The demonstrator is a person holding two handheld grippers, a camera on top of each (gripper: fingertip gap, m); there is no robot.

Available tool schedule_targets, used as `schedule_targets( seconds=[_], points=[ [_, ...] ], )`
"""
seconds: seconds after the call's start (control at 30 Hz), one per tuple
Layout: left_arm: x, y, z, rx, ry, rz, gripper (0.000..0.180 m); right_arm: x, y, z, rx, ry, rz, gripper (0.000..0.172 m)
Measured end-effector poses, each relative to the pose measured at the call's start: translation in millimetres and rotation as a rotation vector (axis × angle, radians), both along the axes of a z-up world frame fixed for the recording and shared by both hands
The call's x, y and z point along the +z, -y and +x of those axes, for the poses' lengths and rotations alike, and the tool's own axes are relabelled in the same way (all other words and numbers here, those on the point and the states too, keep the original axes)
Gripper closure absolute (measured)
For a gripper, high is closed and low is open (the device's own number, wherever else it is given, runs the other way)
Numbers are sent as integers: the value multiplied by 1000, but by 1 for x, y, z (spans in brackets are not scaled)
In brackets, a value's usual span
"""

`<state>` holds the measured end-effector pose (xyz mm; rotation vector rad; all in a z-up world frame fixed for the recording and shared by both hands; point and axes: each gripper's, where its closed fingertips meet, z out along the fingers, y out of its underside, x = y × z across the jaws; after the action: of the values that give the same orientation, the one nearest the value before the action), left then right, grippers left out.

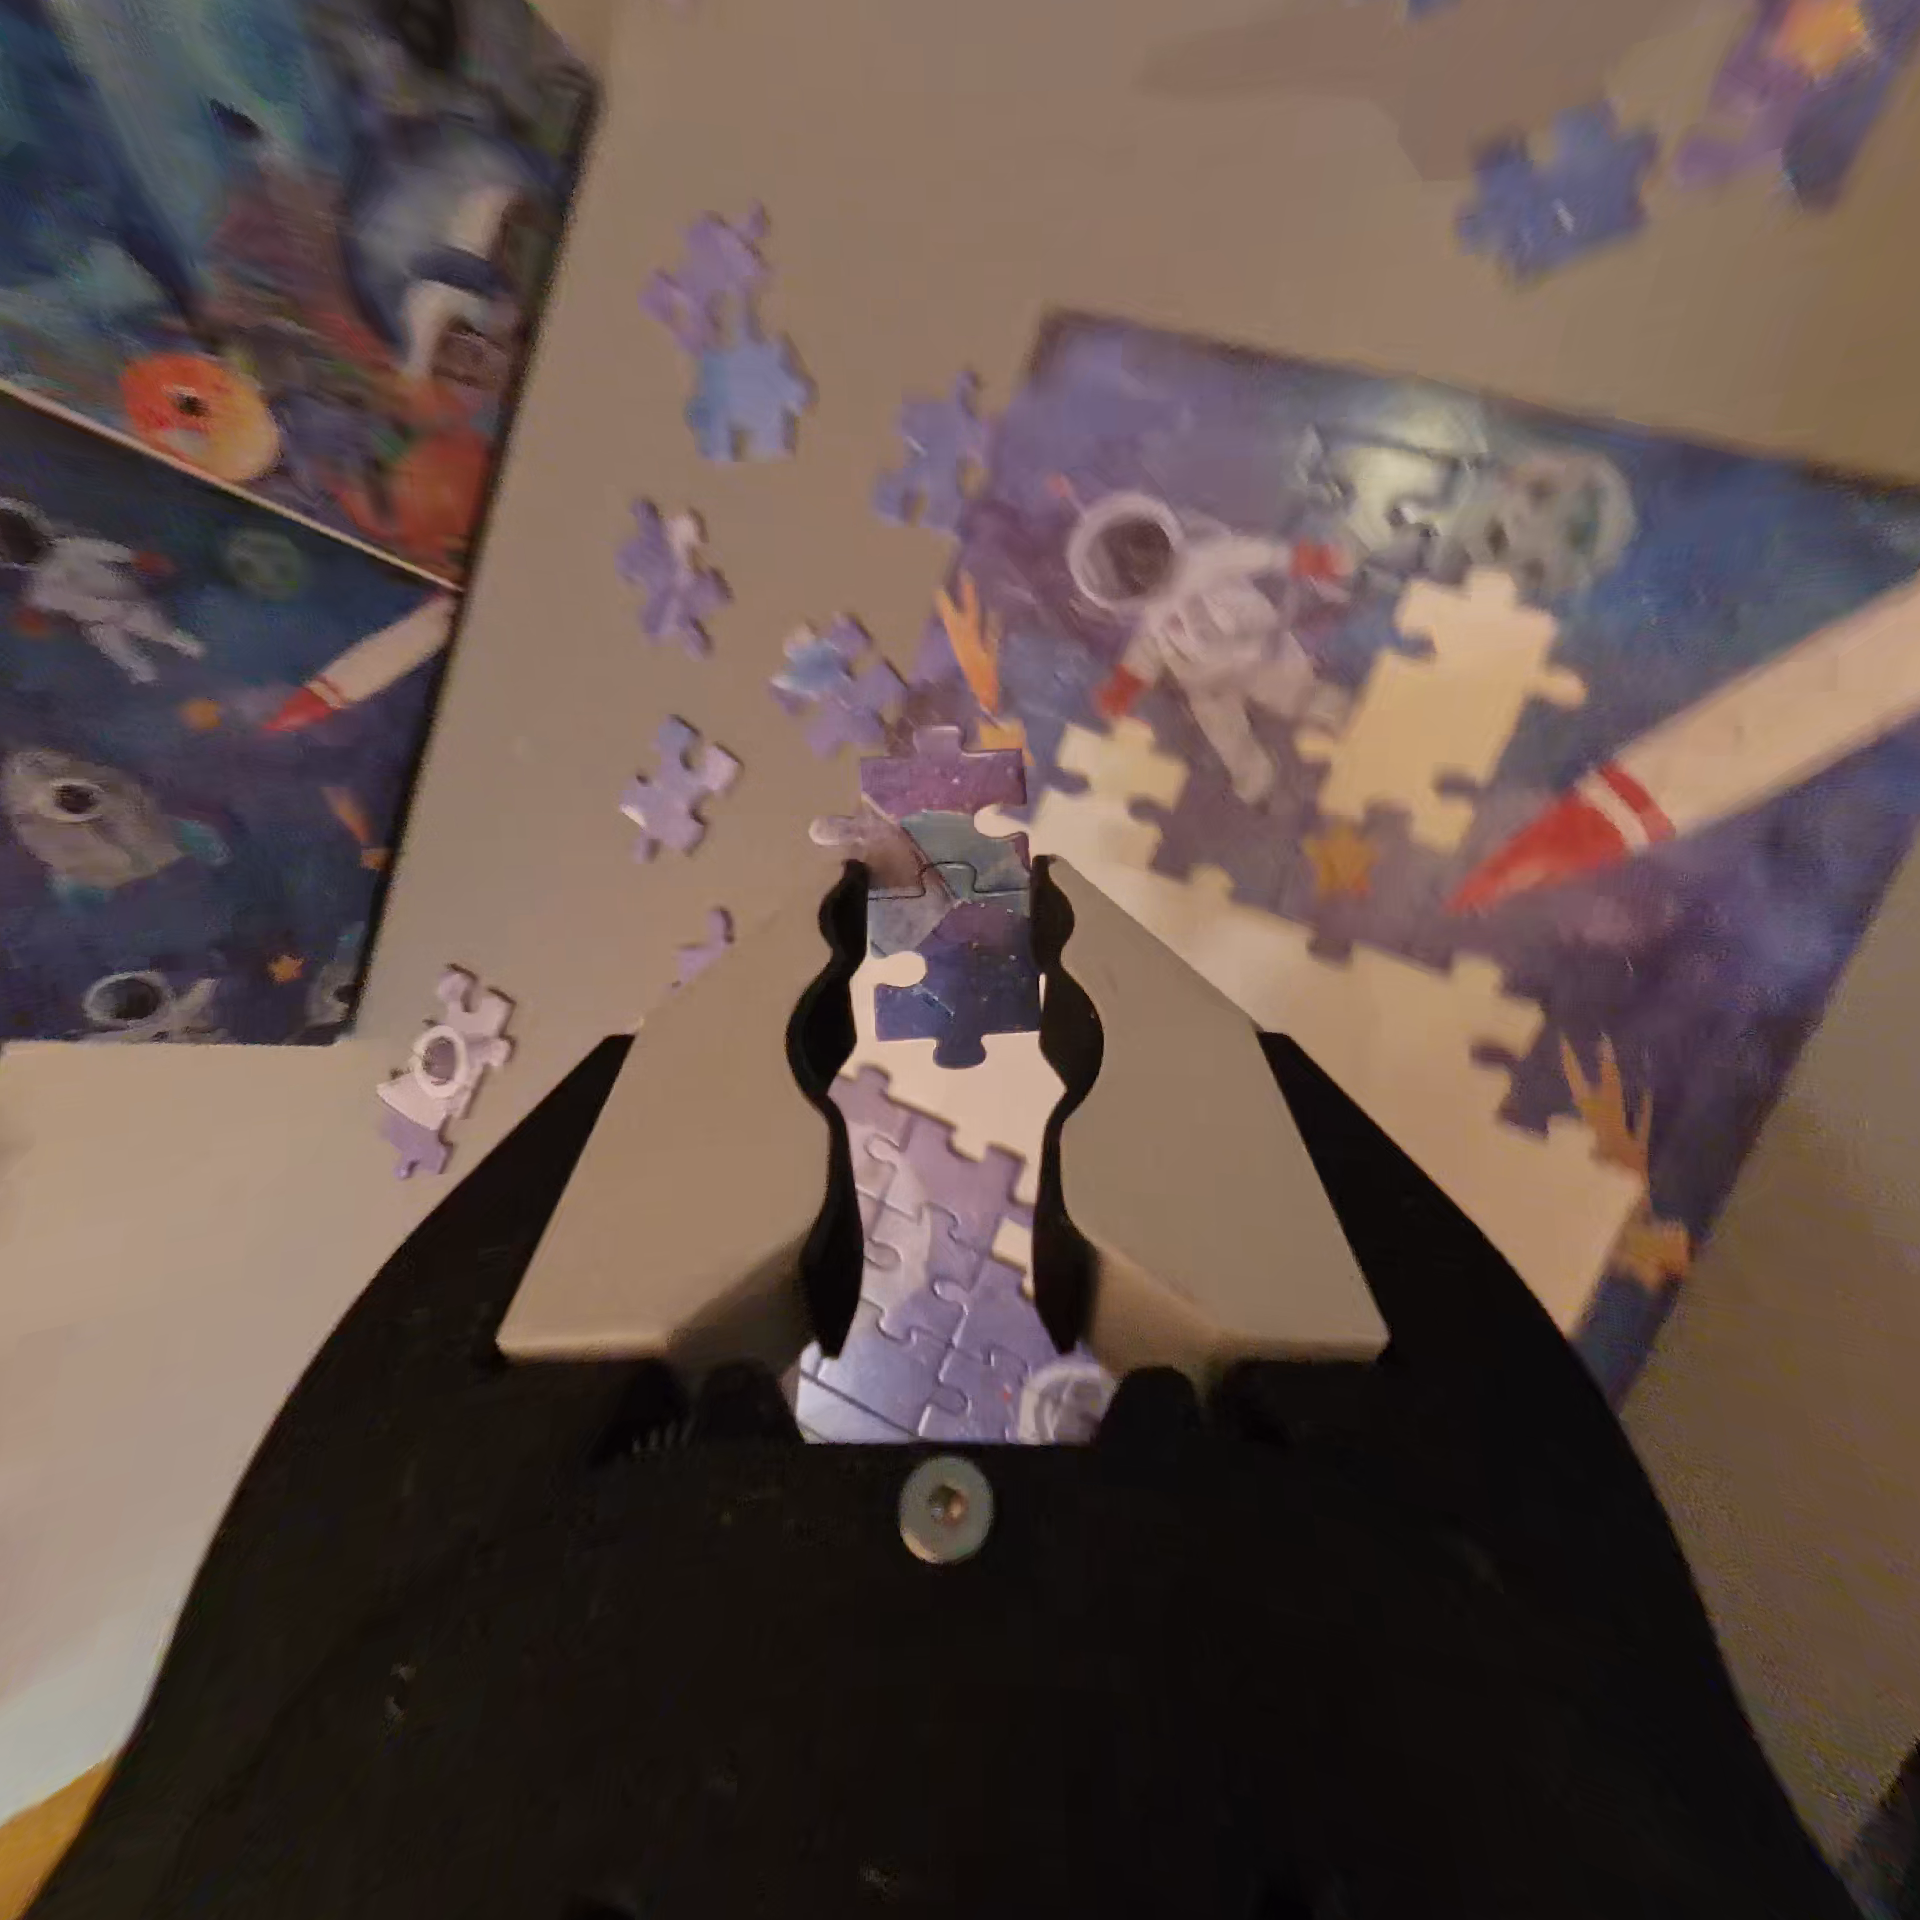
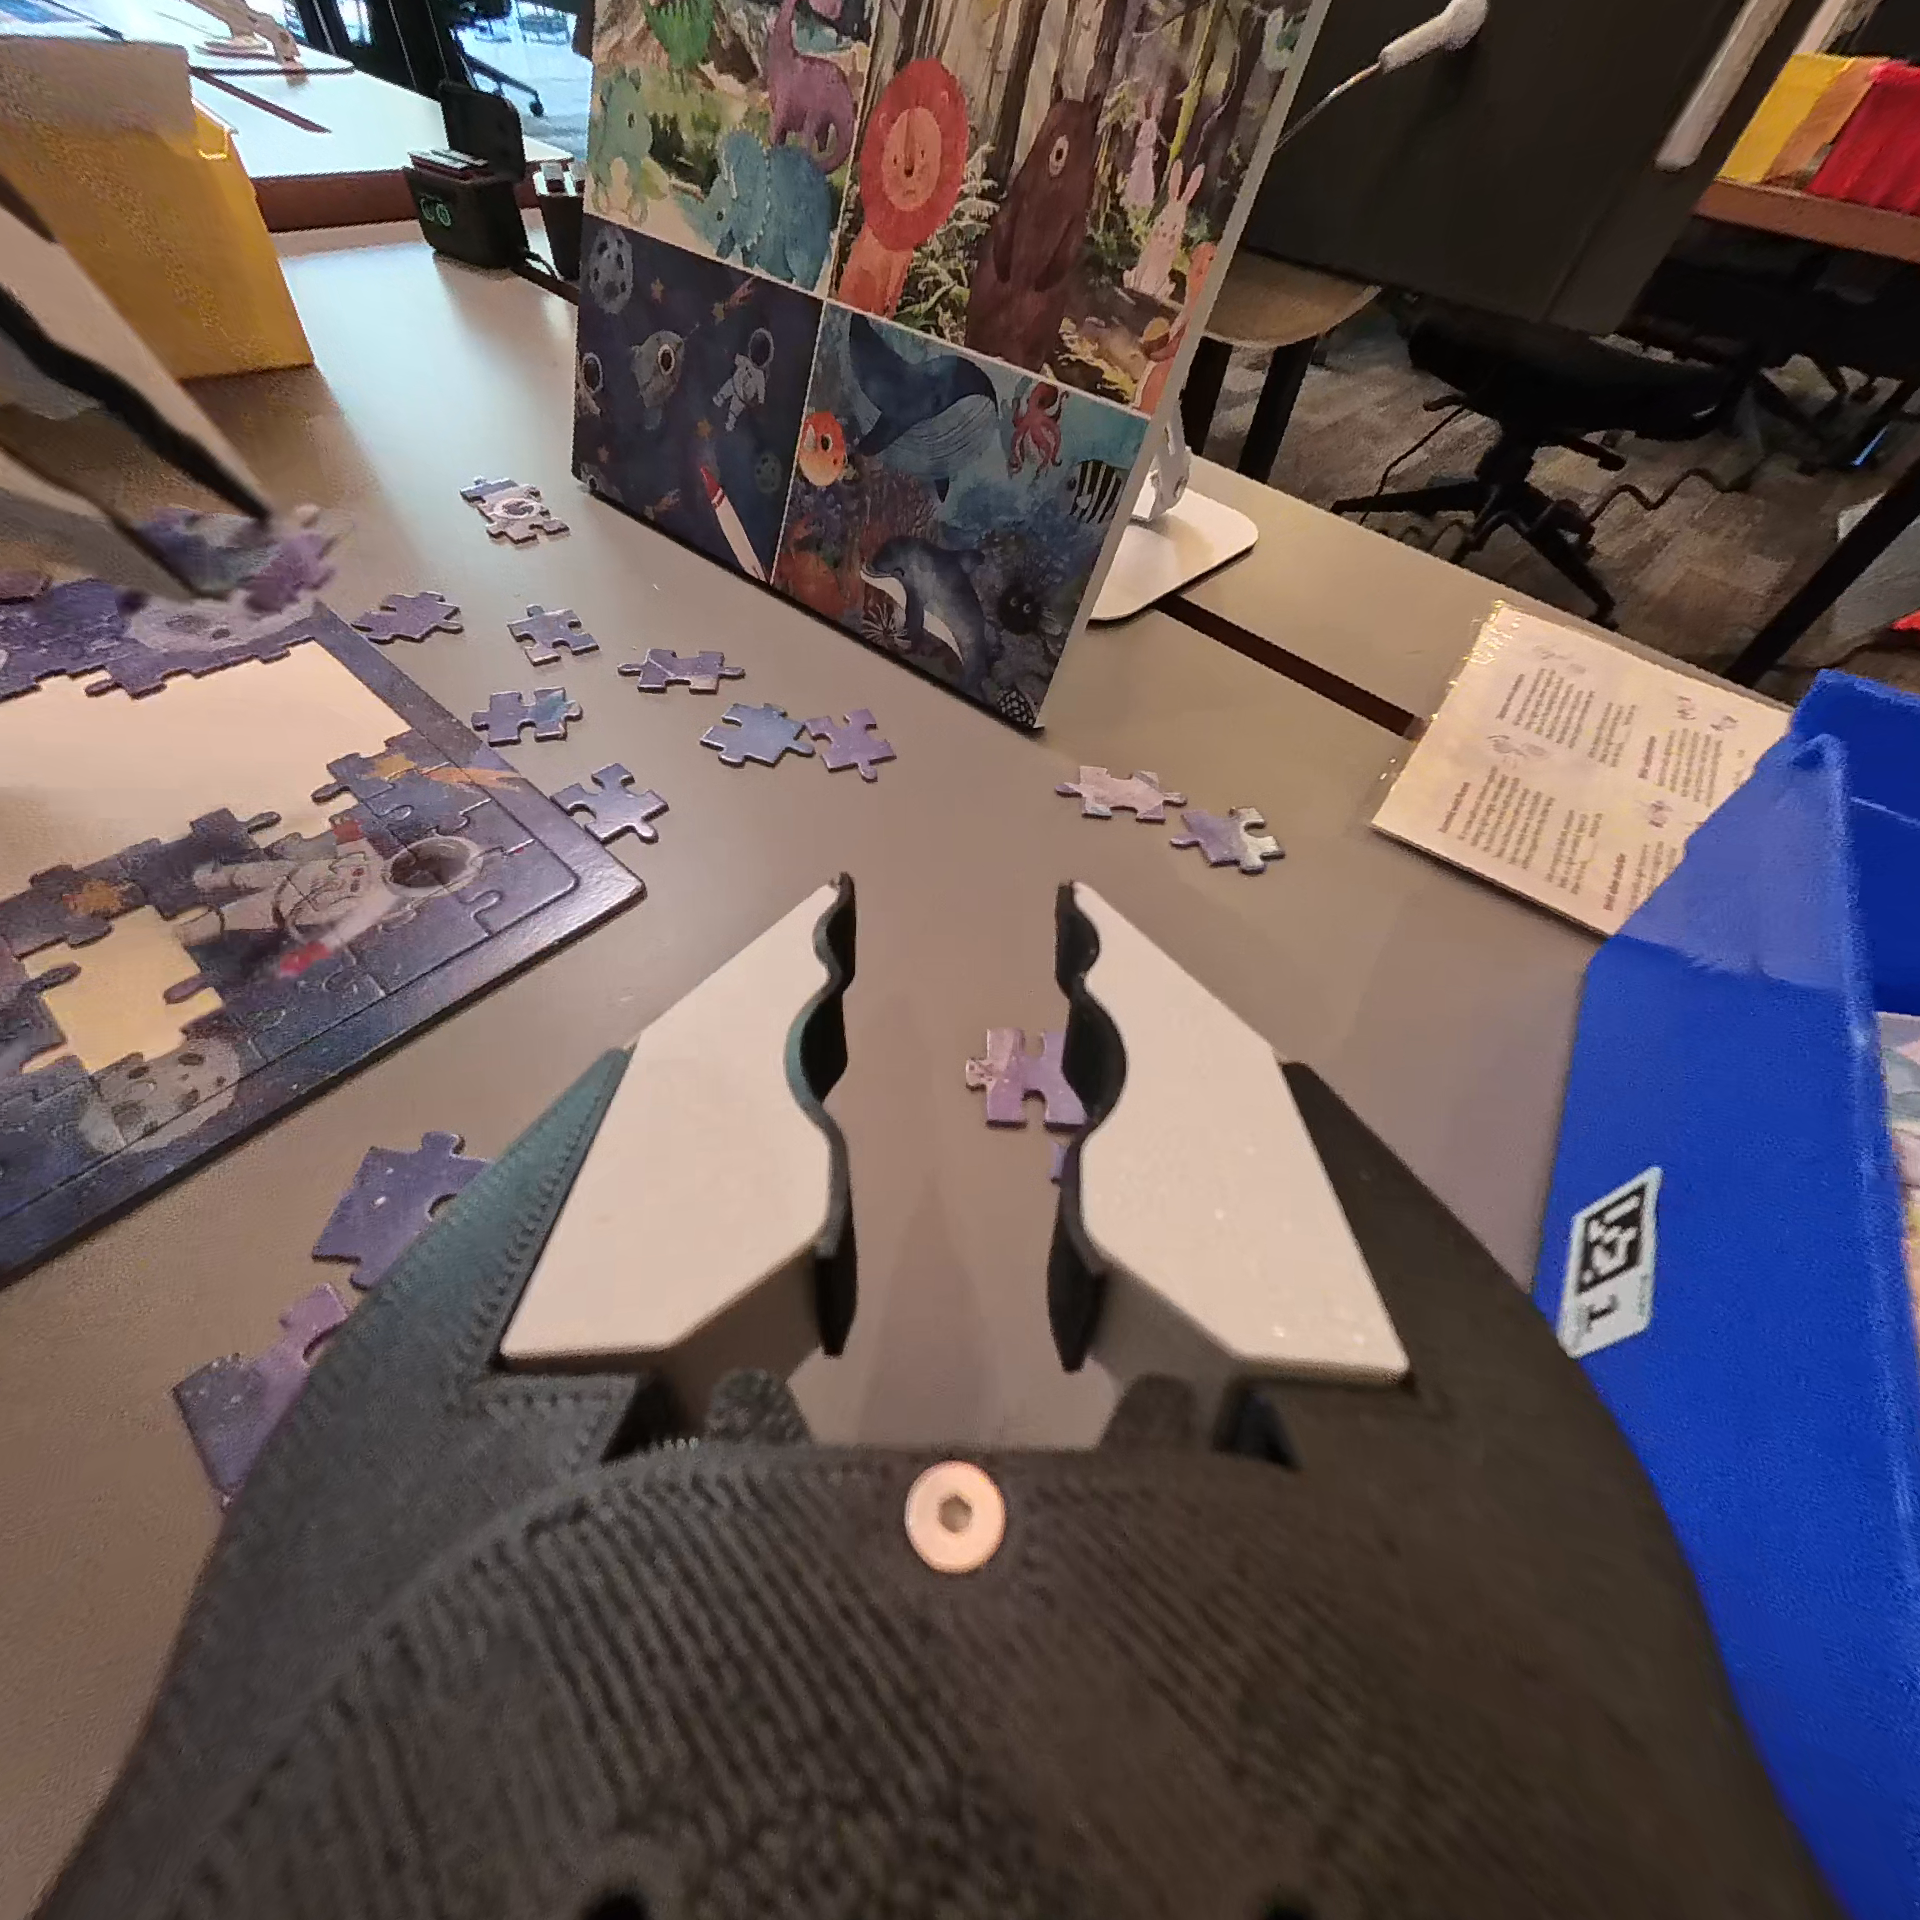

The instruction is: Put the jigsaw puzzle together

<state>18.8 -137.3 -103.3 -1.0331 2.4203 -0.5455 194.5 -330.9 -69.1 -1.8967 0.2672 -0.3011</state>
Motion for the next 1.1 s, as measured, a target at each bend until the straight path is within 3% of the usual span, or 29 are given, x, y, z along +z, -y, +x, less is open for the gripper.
schedule_targets(
  seconds=[0.17, 0.77, 1.0, 1.1],
  points=[
    [-32, 23, -44, -222, -102, -67, 149, -3, -3, -3, 3, 2, -2, 135],
    [-48, 14, -44, -457, -123, -62, 149, -1, -7, -8, -2, -11, 39, 138],
    [-23, 3, -17, -441, 17, -121, 149, 2, -11, -13, 9, 11, 48, 140],
    [-17, -3, -14, -432, -2, -137, 149, -4, -12, -11, 7, 6, 34, 140]
  ],
)
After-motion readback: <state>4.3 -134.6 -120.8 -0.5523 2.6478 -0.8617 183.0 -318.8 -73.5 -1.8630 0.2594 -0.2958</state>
